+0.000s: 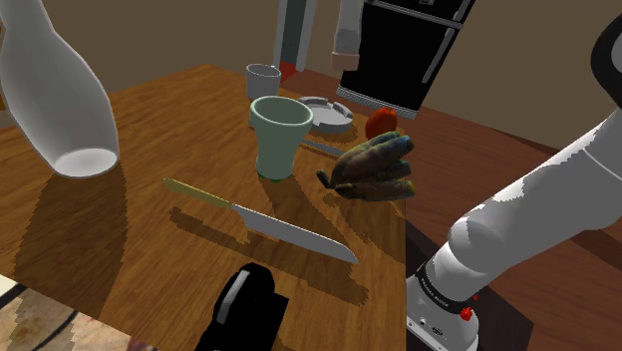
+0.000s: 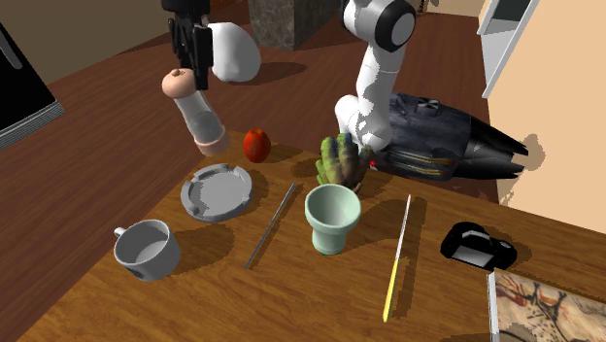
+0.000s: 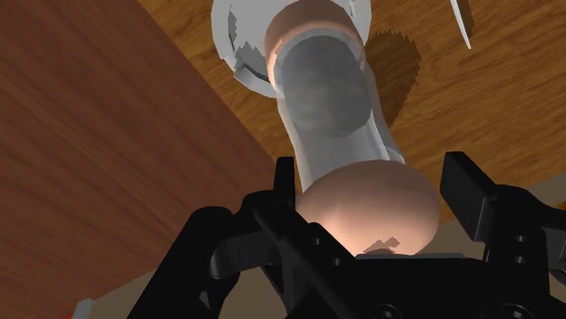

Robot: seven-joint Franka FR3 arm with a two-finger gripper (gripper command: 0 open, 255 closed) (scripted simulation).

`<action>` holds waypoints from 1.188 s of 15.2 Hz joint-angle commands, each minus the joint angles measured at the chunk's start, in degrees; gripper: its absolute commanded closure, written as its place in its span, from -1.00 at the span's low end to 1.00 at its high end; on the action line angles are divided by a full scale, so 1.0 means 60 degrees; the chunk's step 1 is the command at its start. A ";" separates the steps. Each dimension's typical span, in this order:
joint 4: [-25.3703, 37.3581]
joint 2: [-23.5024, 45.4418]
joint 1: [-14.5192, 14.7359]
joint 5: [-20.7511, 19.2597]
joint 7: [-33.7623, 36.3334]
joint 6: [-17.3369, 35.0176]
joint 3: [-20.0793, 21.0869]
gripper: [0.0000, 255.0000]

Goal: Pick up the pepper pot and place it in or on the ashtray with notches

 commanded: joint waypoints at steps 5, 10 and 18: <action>-0.1306 -0.0491 -0.0031 0.0048 -0.0234 0.0794 -0.0058 1.00; -0.2373 -0.0853 -0.0028 0.0083 -0.0354 0.1491 -0.0056 1.00; -0.3879 -0.1289 -0.0017 0.0142 -0.0527 0.2549 -0.0041 1.00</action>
